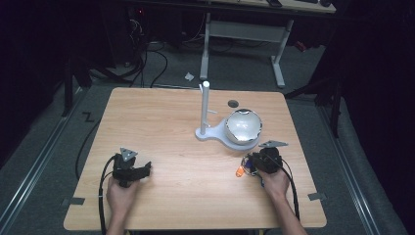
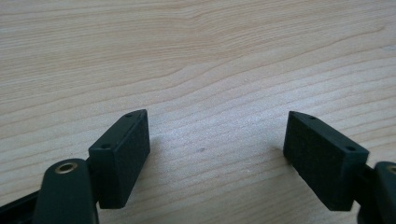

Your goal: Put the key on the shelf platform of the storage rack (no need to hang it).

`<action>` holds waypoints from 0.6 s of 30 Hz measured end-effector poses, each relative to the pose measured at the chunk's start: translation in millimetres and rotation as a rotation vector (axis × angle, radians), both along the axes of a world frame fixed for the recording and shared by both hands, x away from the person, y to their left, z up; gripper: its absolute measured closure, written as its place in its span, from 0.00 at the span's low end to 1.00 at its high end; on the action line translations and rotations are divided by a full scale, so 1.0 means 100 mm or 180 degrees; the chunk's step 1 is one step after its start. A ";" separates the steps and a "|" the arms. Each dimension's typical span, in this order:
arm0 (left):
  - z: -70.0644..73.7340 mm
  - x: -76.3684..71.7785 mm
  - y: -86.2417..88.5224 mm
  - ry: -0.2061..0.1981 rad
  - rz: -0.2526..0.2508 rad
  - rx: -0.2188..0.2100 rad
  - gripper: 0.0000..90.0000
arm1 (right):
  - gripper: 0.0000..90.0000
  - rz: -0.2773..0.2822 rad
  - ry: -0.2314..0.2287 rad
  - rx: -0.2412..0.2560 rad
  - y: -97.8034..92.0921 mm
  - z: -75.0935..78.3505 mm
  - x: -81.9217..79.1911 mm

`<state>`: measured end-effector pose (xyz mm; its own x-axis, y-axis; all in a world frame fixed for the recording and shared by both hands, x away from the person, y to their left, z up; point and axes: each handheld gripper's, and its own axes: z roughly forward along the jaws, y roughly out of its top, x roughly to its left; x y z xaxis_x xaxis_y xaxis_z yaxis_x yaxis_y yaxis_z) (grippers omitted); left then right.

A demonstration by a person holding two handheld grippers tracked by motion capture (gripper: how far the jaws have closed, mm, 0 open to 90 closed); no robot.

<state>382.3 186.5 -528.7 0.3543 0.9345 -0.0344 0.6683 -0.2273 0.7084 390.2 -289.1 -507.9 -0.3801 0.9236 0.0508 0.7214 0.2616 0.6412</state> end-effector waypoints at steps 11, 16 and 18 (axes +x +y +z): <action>0.00 0.00 0.00 -0.0001 0.0001 0.0000 0.26 | 0.81 0.0006 -0.0141 0.0081 -0.06 0.13 -0.08; 0.00 0.00 0.00 0.0000 0.0001 0.0000 0.26 | 0.82 0.0039 -0.0216 0.0126 -0.10 0.20 -0.12; 0.00 0.00 0.00 0.0000 0.0001 -0.0001 0.26 | 0.82 0.0024 -0.0268 0.0161 -0.12 0.25 -0.15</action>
